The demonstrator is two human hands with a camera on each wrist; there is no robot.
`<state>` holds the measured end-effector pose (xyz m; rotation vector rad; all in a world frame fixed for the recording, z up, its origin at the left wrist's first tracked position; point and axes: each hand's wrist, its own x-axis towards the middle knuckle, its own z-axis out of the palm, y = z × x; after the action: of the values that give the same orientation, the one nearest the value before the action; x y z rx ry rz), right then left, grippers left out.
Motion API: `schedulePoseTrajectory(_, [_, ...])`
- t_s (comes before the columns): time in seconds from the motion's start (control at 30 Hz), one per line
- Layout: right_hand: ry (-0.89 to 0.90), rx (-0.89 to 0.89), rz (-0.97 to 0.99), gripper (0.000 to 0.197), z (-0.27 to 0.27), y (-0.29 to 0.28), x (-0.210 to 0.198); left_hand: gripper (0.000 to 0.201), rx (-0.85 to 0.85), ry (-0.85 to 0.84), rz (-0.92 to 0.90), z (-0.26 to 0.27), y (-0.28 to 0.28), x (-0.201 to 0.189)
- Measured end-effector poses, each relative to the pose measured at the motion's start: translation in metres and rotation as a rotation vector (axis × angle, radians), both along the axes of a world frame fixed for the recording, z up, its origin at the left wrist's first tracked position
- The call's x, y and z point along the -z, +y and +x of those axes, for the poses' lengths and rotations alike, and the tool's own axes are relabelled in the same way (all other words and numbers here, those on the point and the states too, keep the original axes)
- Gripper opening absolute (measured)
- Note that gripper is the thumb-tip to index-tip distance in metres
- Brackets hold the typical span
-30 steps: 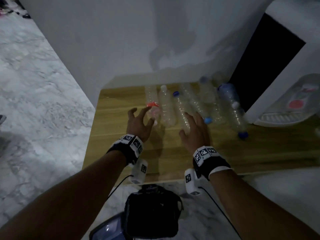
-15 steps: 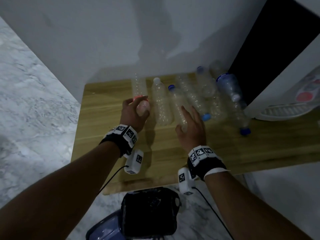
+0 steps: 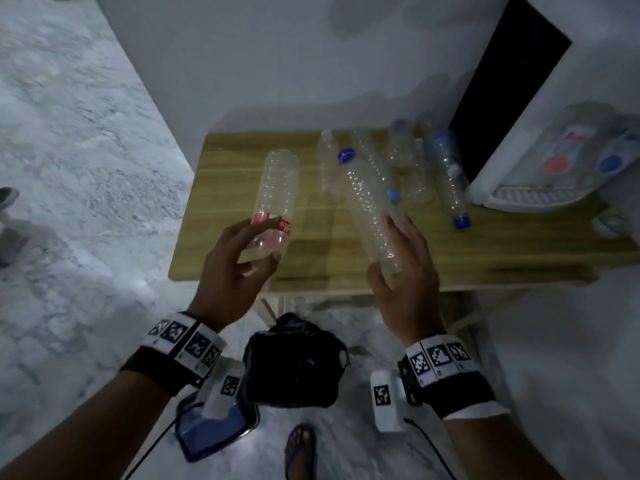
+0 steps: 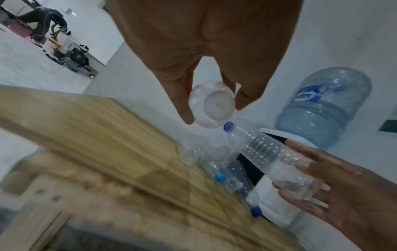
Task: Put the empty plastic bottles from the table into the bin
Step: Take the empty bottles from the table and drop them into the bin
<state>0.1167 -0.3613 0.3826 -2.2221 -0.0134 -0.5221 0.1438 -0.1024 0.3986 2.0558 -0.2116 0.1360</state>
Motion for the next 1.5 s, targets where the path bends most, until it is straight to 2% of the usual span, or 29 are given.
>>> schedulePoseTrajectory(0.1, [0.028, -0.07, 0.023, 0.064, -0.065, -0.001, 0.004, 0.049, 0.051, 0.055, -0.032, -0.079, 0.001, 0.0])
schedulePoseTrajectory(0.2, [0.119, -0.13, 0.008, 0.061, -0.127, 0.003, 0.019, 0.052, 0.097, 0.142, -0.035, -0.149, 0.007, 0.018])
schedulePoseTrajectory(0.33, [0.216, -0.142, 0.053, 0.057, -0.187, 0.01, 0.063, 0.047, 0.097, 0.242, -0.045, -0.214, 0.017, 0.066])
schedulePoseTrajectory(0.4, [0.312, -0.123, 0.098, 0.059, -0.205, 0.016, 0.097, 0.046, 0.066, 0.365, -0.051, -0.231, 0.022, 0.103])
schedulePoseTrajectory(0.53, [0.579, -0.09, 0.127, 0.058, -0.216, 0.039, 0.185, 0.041, 0.004, 0.579, -0.001, -0.239, 0.028, 0.194])
schedulePoseTrajectory(0.67, [0.843, -0.045, 0.182, 0.056, -0.205, 0.067, 0.282, 0.041, -0.064, 0.74, 0.03, -0.222, 0.021, 0.284])
schedulePoseTrajectory(0.77, [0.924, -0.005, 0.22, 0.058, -0.186, 0.085, 0.341, 0.067, -0.115, 0.796, 0.044, -0.203, 0.014, 0.344])
schedulePoseTrajectory(0.8, [0.942, 0.014, 0.218, 0.058, -0.179, 0.09, 0.359, 0.07, -0.127, 0.823, 0.036, -0.196, 0.012, 0.362])
schedulePoseTrajectory(0.9, [0.978, 0.049, 0.189, 0.062, -0.156, 0.1, 0.399, 0.067, -0.163, 0.907, -0.022, -0.176, 0.01, 0.411])
schedulePoseTrajectory(1.0, [1.001, 0.069, 0.168, 0.065, -0.142, 0.105, 0.426, 0.045, -0.147, 0.948, -0.044, -0.165, 0.015, 0.453])
schedulePoseTrajectory(1.03, [1.001, 0.071, 0.161, 0.065, -0.141, 0.105, 0.43, 0.047, -0.139, 0.956, -0.044, -0.163, 0.017, 0.462])
schedulePoseTrajectory(1.13, [1.011, 0.075, 0.142, 0.063, -0.148, 0.105, 0.43, 0.084, -0.169, 0.991, -0.031, -0.162, 0.018, 0.461])
schedulePoseTrajectory(1.17, [1.016, 0.071, 0.139, 0.061, -0.153, 0.105, 0.425, 0.089, -0.176, 1.001, -0.018, -0.164, 0.019, 0.454])
schedulePoseTrajectory(1.3, [0.996, 0.057, 0.138, 0.055, -0.169, 0.102, 0.393, 0.058, -0.135, 0.949, 0.081, -0.173, 0.022, 0.403])
schedulePoseTrajectory(1.4, [0.947, 0.053, 0.171, 0.053, -0.175, 0.099, 0.354, 0.05, -0.074, 0.909, 0.122, -0.178, 0.026, 0.358])
schedulePoseTrajectory(1.5, [0.879, 0.051, 0.165, 0.05, -0.172, 0.094, 0.302, 0.046, -0.02, 0.838, 0.086, -0.181, 0.03, 0.311])
